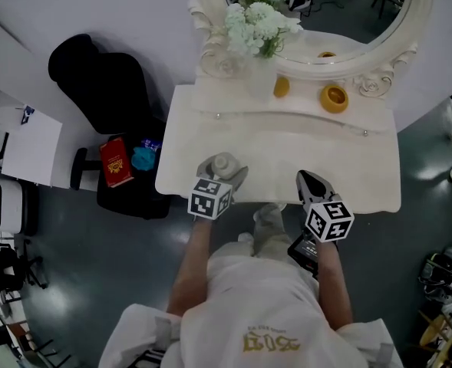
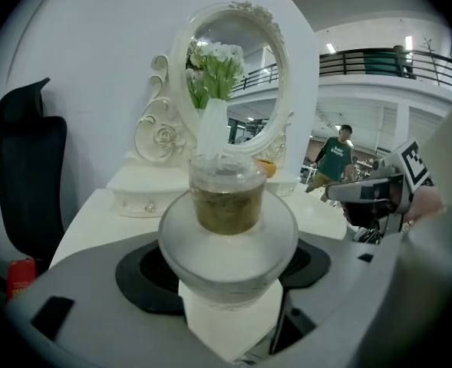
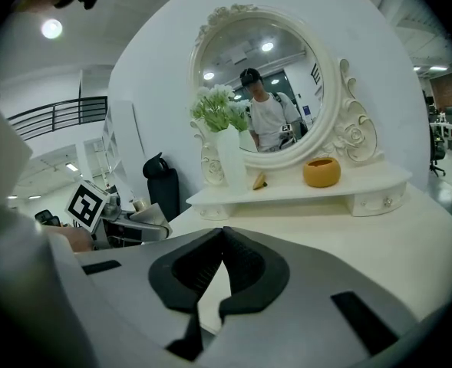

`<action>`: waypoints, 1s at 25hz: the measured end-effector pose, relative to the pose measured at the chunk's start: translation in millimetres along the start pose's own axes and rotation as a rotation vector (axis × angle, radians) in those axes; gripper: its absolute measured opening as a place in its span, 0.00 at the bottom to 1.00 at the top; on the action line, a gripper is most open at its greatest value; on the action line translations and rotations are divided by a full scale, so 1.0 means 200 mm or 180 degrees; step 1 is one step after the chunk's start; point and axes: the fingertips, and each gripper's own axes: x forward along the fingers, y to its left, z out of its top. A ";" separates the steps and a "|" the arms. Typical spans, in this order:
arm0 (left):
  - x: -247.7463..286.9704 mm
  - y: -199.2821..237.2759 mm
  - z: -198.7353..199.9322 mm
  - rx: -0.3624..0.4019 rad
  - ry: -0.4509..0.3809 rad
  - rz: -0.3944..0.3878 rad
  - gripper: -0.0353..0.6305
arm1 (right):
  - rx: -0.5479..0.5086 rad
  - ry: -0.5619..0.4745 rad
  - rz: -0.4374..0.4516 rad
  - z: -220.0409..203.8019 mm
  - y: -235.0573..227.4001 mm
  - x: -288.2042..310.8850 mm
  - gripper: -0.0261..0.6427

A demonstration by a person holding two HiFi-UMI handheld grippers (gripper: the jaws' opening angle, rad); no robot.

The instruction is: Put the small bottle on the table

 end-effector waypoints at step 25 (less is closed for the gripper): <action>0.42 0.16 -0.20 0.0133 0.0353 0.0187 0.58 | 0.0134 0.0519 0.0023 -0.18 -0.25 0.28 0.06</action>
